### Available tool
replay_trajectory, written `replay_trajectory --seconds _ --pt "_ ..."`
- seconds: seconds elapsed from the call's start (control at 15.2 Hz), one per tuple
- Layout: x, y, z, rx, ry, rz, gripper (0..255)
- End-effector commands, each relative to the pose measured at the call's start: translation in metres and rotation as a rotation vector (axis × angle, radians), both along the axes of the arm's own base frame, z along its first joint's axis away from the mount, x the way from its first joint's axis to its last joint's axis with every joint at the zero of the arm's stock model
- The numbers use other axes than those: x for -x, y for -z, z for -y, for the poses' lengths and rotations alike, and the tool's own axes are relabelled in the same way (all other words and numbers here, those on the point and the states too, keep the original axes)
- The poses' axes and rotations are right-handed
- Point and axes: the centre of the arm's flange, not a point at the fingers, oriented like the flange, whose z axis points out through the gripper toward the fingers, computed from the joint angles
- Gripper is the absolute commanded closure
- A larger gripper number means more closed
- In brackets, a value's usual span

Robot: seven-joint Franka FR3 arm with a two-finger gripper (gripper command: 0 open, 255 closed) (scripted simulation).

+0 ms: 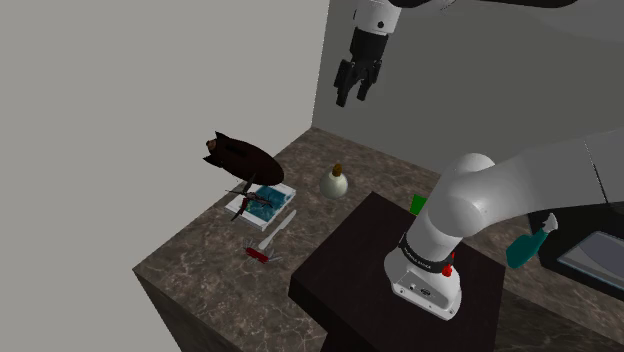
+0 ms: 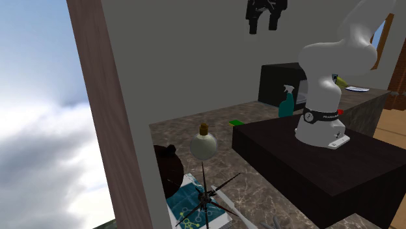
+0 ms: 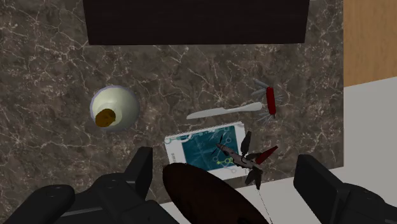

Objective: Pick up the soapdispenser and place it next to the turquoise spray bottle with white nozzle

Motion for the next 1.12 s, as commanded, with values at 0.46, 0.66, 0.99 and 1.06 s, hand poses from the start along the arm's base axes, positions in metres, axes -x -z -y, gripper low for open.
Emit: replay_trajectory --seconds 0.46,0.66,0.99,1.06 --pt "-0.022 0.077 0.046 0.003 0.003 -0.008 0" --pt "-0.031 0.11 0.066 0.004 0.004 -0.012 0" --pt "-0.046 0.165 0.1 0.006 0.007 -0.017 0" --pt "-0.049 0.176 0.106 0.006 0.007 -0.019 0"
